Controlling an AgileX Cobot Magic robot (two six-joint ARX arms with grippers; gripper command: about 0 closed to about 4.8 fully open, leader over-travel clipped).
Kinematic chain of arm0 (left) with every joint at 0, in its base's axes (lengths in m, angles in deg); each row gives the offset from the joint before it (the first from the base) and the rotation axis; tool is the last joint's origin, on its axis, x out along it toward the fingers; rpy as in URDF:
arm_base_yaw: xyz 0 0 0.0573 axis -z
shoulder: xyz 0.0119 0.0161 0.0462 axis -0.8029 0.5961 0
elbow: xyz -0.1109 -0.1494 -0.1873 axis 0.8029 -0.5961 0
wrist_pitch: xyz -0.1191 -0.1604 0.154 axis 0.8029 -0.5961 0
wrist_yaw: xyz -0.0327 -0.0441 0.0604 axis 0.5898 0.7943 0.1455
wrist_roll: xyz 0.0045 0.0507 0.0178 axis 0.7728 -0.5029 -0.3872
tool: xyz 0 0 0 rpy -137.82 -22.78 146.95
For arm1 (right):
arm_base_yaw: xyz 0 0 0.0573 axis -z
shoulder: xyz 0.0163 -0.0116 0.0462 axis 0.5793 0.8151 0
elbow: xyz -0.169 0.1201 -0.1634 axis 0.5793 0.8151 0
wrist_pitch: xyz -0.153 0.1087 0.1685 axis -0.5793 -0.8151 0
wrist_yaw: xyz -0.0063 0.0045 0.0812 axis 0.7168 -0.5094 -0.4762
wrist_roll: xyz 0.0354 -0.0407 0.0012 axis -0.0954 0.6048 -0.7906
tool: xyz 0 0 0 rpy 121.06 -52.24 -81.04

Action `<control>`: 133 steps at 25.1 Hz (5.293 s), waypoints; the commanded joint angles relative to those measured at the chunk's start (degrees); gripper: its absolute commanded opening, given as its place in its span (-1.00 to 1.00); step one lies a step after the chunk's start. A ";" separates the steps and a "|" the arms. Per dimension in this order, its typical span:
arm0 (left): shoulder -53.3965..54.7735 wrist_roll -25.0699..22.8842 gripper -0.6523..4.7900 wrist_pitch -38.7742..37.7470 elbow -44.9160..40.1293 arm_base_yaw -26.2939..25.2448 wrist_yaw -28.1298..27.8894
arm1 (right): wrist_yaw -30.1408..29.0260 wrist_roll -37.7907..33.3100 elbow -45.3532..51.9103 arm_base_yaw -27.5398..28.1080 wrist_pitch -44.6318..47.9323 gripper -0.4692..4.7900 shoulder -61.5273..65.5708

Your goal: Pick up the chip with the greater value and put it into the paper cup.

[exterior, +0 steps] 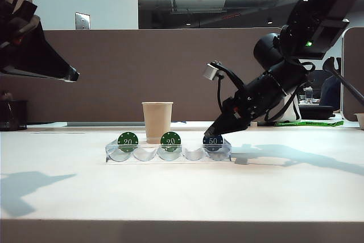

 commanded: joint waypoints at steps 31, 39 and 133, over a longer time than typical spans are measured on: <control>-0.09 -0.37 -0.78 -0.94 0.20 -0.04 0.20 | -4.66 -0.09 -0.11 -0.02 -0.33 -0.83 -3.72; -0.09 -0.35 -0.78 1.20 0.20 -0.04 -0.26 | -6.97 -12.72 -0.15 -0.44 18.64 -0.83 -6.36; -0.09 0.09 -0.78 5.16 0.20 -0.04 -3.65 | 9.88 -37.66 -21.88 -8.72 41.11 -0.56 16.61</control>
